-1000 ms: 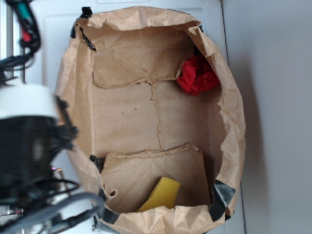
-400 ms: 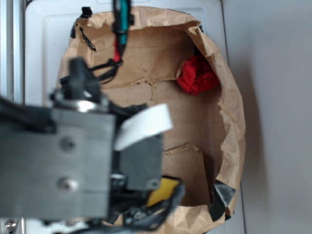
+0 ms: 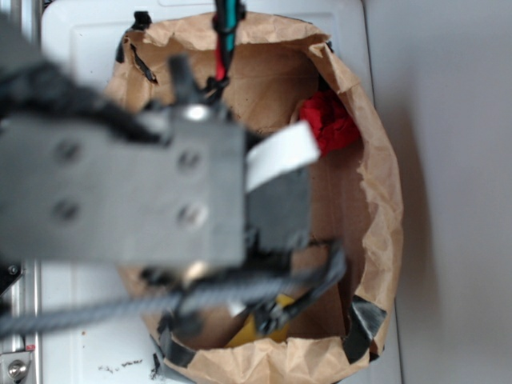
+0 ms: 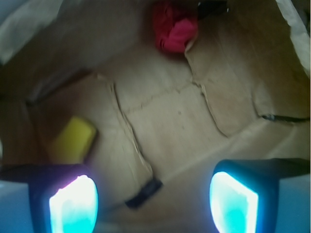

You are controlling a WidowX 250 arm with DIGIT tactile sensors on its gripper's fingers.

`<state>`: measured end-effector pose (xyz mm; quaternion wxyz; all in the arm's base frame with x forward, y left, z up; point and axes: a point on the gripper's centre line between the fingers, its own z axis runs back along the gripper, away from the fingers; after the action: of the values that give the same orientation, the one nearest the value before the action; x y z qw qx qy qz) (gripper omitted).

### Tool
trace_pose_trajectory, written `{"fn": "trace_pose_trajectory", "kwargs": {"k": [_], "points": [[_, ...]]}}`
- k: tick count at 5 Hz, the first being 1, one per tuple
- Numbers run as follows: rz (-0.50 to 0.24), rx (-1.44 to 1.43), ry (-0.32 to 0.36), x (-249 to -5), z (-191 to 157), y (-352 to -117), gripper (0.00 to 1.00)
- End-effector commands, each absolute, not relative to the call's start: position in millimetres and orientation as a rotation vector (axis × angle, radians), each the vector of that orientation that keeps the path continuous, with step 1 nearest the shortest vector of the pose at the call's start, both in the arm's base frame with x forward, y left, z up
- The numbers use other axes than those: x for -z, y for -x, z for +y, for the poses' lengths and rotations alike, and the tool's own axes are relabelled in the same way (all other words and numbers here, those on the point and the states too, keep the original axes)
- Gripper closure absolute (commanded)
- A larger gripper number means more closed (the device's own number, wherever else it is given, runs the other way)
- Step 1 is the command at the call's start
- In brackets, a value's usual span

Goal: Grab the green sponge.

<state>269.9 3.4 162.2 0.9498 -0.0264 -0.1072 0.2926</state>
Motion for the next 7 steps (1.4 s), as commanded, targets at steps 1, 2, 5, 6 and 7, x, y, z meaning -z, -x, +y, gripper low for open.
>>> {"fn": "trace_pose_trajectory", "kwargs": {"k": [1,2,5,6,7], "points": [[-0.282,-0.652,0.104,-148.6,9.9,-274.2,0.0],[-0.282,-0.652,0.104,-148.6,9.9,-274.2,0.0],[-0.282,-0.652,0.104,-148.6,9.9,-274.2,0.0],[-0.282,-0.652,0.104,-148.6,9.9,-274.2,0.0],[-0.25,-0.733,0.069,-133.9,5.9,-285.4,0.0]]}}
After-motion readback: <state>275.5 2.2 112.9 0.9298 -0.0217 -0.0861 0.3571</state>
